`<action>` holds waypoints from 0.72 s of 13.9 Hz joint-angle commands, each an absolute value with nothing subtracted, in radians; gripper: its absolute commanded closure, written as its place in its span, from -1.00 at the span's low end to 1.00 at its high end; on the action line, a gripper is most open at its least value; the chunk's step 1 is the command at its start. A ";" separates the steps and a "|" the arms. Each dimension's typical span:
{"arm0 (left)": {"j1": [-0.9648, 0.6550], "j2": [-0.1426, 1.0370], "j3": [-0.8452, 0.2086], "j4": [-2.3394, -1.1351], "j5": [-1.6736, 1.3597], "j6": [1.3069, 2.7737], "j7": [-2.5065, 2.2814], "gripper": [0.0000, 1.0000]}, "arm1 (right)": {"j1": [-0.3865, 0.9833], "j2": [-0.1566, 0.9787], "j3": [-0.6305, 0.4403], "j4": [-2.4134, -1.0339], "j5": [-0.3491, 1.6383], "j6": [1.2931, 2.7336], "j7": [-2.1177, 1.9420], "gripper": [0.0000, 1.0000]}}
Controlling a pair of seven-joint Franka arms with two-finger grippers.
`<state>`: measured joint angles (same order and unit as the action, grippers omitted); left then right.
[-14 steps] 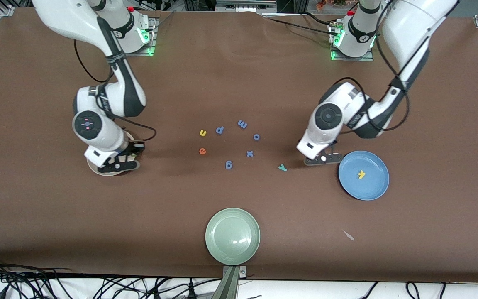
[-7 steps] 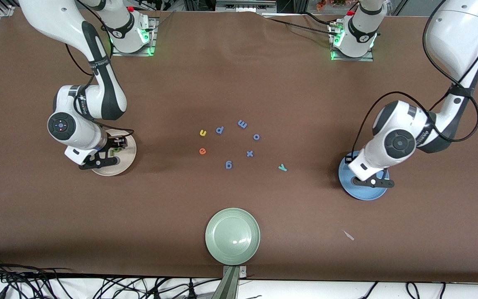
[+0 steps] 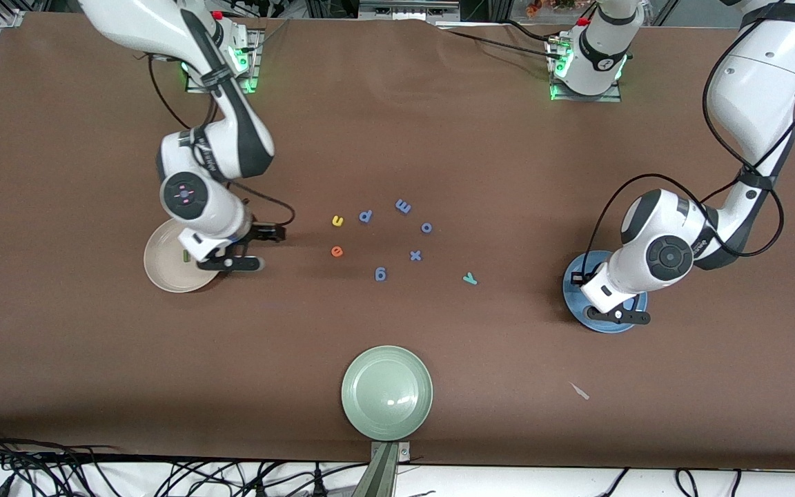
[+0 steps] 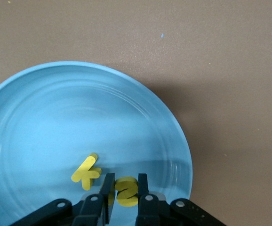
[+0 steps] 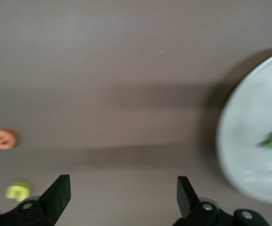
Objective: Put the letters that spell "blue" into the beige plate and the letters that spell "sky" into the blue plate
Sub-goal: 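Open both grippers to release the letters onto the plates, then grasp the cyan letter with the left gripper while the right gripper grasps the yellow u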
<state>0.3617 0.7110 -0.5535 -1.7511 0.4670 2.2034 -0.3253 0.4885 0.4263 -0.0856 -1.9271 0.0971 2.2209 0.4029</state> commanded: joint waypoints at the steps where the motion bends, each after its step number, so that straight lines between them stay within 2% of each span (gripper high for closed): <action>1: 0.353 0.700 -0.563 -1.724 0.503 2.189 -0.318 -1.00 | 0.503 0.440 -0.034 -1.911 0.107 2.243 0.553 -1.00; 5: 0.319 0.670 -0.649 -1.678 0.480 2.120 -0.363 -1.00 | 0.607 0.474 -0.032 -1.925 0.109 2.337 0.786 -1.00; 10: 0.094 0.742 -0.634 -1.573 0.443 2.115 -0.709 -1.00 | 0.672 0.497 -0.031 -2.005 0.109 2.469 0.885 -1.00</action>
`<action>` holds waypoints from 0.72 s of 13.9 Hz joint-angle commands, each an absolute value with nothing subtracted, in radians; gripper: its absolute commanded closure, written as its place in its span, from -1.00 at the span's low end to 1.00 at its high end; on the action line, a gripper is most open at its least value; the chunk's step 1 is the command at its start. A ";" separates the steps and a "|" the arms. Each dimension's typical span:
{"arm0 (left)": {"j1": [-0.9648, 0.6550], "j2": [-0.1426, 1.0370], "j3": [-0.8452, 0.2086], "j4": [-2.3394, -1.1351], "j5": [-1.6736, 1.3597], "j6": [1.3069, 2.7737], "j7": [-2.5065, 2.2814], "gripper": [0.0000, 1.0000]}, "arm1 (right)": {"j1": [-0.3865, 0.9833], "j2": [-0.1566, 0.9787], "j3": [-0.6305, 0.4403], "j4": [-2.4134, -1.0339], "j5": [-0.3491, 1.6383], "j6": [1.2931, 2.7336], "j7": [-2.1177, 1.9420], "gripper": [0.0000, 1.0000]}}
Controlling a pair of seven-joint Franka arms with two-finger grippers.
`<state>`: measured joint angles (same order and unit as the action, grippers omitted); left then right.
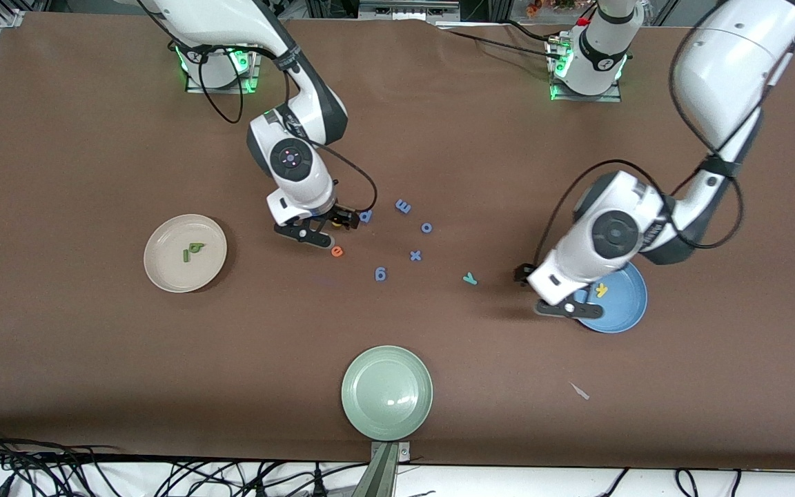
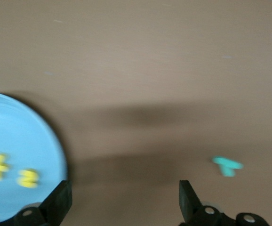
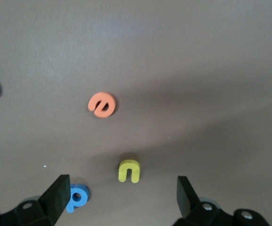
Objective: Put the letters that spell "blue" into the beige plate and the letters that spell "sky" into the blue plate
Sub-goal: 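Grasp the cyan letter with the left gripper while the right gripper grasps the yellow u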
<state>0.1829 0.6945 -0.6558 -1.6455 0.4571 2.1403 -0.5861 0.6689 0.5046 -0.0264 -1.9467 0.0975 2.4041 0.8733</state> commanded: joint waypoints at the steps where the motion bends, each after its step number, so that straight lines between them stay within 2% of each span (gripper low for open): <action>1: 0.054 0.774 -0.618 -1.537 0.449 2.115 -0.780 -1.00 | 0.672 0.497 -0.022 -2.026 0.107 2.502 0.894 -1.00; 4: -0.044 0.873 -0.595 -1.439 0.449 2.123 -0.949 -1.00 | 0.672 0.512 -0.011 -2.037 0.107 2.529 0.905 -1.00; 7: -0.146 0.899 -0.480 -1.407 0.446 2.125 -1.055 -0.99 | 0.693 0.541 -0.011 -2.037 0.107 2.565 0.907 -0.98; 8: -0.149 0.900 -0.479 -1.408 0.446 2.126 -1.052 -0.78 | 0.695 0.546 -0.011 -2.037 0.107 2.572 0.907 -0.91; 10: -0.149 0.922 -0.479 -1.408 0.446 2.126 -1.051 -0.59 | 0.693 0.549 -0.012 -2.036 0.107 2.574 0.905 -0.72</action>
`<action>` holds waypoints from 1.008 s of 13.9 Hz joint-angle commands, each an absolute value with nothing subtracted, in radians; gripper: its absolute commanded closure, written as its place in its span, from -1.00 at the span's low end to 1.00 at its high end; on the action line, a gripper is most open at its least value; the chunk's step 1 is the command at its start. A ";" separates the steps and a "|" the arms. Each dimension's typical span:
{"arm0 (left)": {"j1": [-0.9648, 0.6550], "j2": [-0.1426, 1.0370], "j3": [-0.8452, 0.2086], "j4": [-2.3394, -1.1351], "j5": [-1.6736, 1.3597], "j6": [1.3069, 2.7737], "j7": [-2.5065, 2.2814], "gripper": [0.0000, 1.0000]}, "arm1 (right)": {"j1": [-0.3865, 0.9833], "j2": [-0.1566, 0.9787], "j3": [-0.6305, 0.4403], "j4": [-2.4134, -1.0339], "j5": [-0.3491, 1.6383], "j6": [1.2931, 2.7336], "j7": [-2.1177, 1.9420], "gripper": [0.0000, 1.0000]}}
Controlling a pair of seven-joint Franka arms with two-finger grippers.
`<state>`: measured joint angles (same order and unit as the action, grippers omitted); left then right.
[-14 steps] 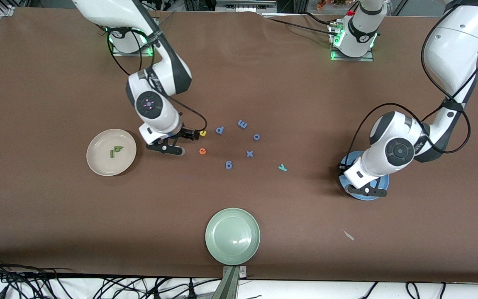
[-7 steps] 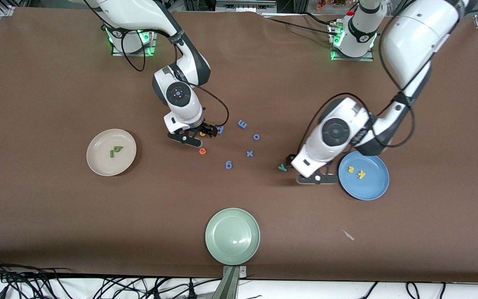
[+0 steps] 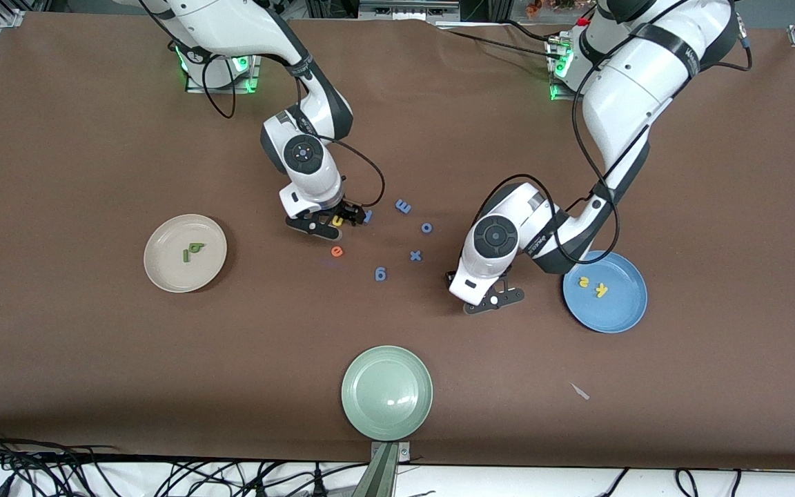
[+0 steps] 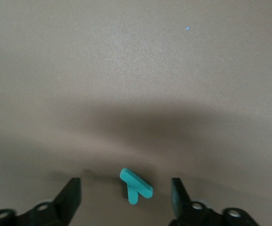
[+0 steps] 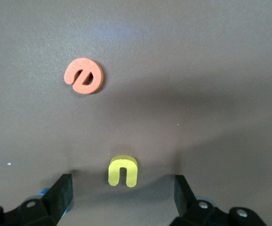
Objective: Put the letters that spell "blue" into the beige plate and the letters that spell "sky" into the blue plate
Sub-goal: 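Grasp the cyan letter with the left gripper while the right gripper grasps the yellow u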
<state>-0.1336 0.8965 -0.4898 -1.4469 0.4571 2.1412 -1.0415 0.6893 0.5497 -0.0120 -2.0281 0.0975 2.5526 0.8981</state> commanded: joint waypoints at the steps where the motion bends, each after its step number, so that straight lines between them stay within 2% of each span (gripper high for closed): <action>1: -0.147 0.928 -0.479 -1.408 0.448 2.128 -1.042 -0.38 | 0.693 0.549 -0.012 -2.034 0.107 2.574 0.905 -0.59; 2: -0.146 0.928 -0.479 -1.408 0.445 2.137 -1.043 0.08 | 0.693 0.548 -0.014 -2.034 0.107 2.574 0.904 -0.49; 3: -0.143 0.931 -0.479 -1.410 0.443 2.146 -1.054 0.21 | 0.693 0.548 -0.014 -2.034 0.107 2.574 0.904 -0.33; 5: -0.144 0.930 -0.479 -1.410 0.407 2.149 -1.054 0.21 | 0.693 0.548 -0.014 -2.034 0.107 2.574 0.904 0.07; 7: -0.146 0.927 -0.480 -1.408 0.362 2.149 -1.054 0.20 | 0.693 0.546 -0.015 -2.034 0.109 2.572 0.905 0.64; 8: -0.147 0.928 -0.480 -1.410 0.347 2.149 -1.054 0.20 | 0.693 0.545 -0.015 -2.034 0.109 2.571 0.907 0.82; 10: -0.147 0.928 -0.480 -1.416 0.345 2.149 -1.052 0.20 | 0.692 0.532 -0.024 -2.023 0.109 2.563 0.901 0.96; 11: -0.146 0.928 -0.479 -1.419 0.345 2.151 -1.054 0.21 | 0.690 0.516 -0.044 -2.020 0.109 2.550 0.887 0.96; 14: -0.140 0.925 -0.479 -1.416 0.357 2.149 -1.043 0.62 | 0.690 0.470 -0.107 -1.974 0.107 2.394 0.815 0.96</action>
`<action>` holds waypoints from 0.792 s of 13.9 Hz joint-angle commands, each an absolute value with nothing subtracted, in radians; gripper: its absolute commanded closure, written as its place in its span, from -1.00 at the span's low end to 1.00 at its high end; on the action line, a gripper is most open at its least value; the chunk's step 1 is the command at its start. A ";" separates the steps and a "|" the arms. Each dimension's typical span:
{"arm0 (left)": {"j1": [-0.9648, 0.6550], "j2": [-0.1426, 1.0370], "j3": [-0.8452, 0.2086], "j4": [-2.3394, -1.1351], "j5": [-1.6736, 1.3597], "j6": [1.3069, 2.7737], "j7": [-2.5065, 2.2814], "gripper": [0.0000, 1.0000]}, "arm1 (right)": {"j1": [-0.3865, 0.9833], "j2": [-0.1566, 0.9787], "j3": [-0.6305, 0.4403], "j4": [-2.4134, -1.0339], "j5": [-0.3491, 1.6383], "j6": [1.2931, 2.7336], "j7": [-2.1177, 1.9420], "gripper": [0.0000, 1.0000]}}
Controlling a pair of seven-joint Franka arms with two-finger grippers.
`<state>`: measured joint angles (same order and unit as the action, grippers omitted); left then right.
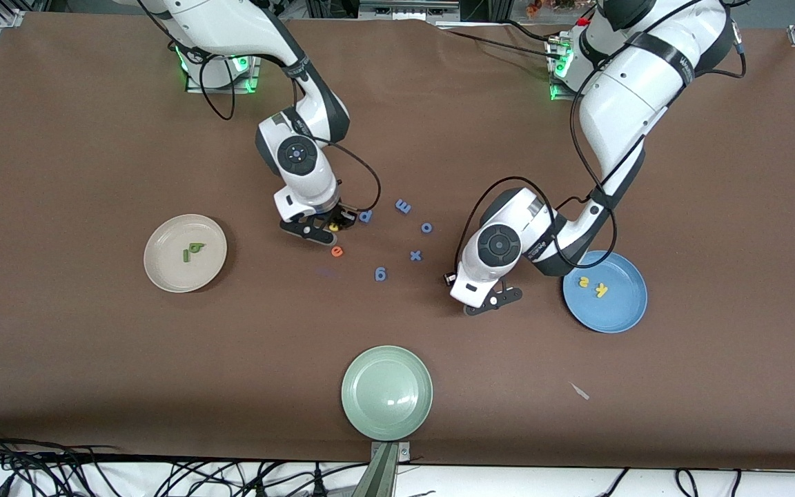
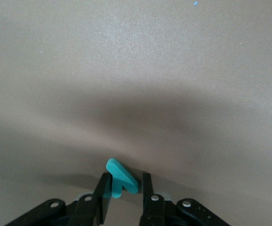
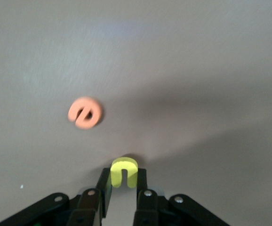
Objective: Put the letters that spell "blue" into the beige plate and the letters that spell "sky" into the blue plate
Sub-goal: 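Carry the cyan letter to the blue plate while the right gripper carries the u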
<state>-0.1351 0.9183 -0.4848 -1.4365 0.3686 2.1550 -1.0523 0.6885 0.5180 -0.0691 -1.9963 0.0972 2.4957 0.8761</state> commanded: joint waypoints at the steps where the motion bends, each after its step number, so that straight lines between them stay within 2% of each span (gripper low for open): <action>1: -0.135 0.922 -0.479 -1.416 0.360 2.149 -1.037 0.63 | 0.690 0.454 -0.138 -1.971 0.107 2.340 0.749 0.96; 3: -0.130 0.913 -0.479 -1.414 0.362 2.146 -1.040 0.77 | 0.690 0.419 -0.201 -1.973 0.107 2.251 0.608 0.96; 5: -0.127 0.882 -0.479 -1.413 0.362 2.129 -1.040 0.81 | 0.690 0.399 -0.282 -1.979 0.107 2.194 0.434 0.96; 8: -0.057 0.830 -0.483 -1.410 0.362 2.041 -0.921 0.81 | 0.690 0.394 -0.417 -1.980 0.107 2.123 0.165 0.96; 11: 0.038 0.779 -0.485 -1.413 0.359 1.933 -0.696 0.80 | 0.666 0.417 -0.506 -1.983 0.109 2.114 -0.030 0.93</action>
